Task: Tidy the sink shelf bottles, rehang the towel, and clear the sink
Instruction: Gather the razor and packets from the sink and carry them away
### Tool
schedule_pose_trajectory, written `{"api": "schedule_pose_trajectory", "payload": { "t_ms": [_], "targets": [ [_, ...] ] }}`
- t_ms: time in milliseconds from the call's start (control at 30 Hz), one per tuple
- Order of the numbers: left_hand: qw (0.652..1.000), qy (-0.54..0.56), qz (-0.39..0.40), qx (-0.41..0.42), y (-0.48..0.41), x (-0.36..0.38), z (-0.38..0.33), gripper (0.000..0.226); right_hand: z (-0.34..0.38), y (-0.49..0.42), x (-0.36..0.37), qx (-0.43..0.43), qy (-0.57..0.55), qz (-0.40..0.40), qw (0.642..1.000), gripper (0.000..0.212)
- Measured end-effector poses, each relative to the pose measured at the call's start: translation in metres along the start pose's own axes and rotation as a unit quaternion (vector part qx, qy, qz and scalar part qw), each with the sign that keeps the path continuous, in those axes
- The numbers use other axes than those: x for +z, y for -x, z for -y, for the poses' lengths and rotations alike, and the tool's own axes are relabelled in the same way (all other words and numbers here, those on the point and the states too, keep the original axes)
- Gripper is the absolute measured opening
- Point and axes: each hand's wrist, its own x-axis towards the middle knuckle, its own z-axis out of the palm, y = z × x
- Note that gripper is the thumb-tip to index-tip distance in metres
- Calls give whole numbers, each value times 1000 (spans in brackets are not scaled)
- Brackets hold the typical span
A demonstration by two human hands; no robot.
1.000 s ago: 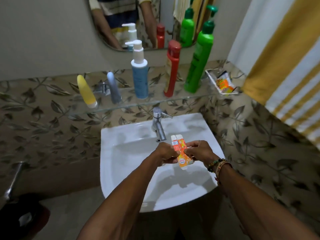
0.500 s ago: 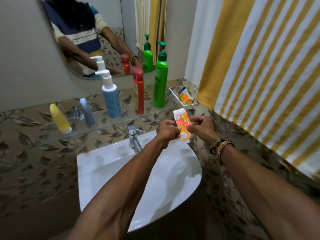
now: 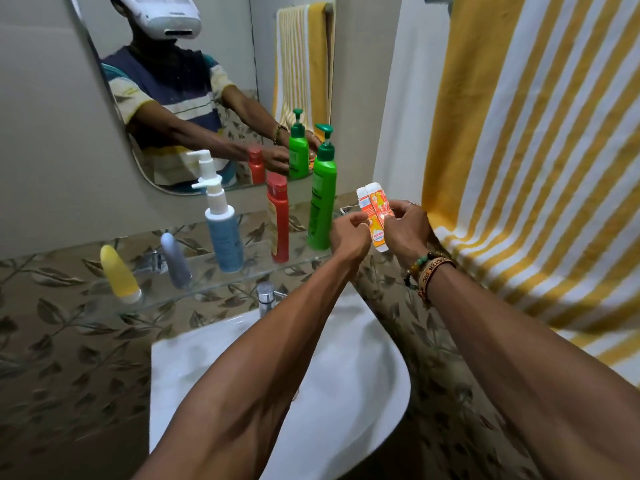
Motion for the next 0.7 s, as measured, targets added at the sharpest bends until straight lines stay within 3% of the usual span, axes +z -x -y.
{"api": "schedule_pose_trajectory", "payload": {
  "t_ms": [500,700],
  "targets": [
    [998,-53,-10,17,-44,28,-6,39,-4,-51,18,-25,82,6,996,29],
    [995,-80,-30,48,-51,32,1,38,-16,-62,27,-58,134,23,989,15]
  ]
}}
